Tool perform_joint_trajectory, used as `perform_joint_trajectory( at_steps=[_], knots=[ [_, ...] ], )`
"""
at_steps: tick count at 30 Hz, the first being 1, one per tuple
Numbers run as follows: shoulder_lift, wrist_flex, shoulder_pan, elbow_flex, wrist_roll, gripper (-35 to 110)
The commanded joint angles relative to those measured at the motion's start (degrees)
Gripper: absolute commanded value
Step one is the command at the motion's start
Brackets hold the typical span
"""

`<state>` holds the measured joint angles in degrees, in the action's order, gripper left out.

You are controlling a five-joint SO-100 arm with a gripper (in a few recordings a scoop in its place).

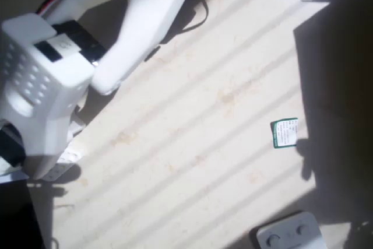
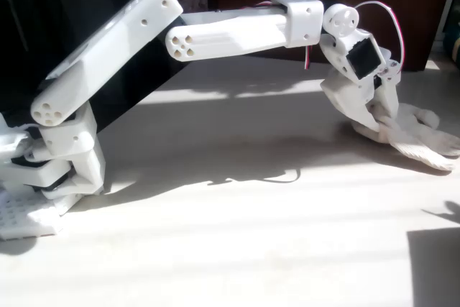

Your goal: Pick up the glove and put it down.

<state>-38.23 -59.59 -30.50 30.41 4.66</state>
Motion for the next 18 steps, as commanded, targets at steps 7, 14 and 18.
perform_joint_trajectory(
  at_steps=[7, 14, 18],
  knots=[
    [-11.78, -7.82, 5.10, -1.93, 0.70, 0],
    [-16.44, -12.48, 14.15, -1.93, 4.83, 0],
    [-16.70, -16.96, 21.18, -1.93, 4.92, 0]
  ],
)
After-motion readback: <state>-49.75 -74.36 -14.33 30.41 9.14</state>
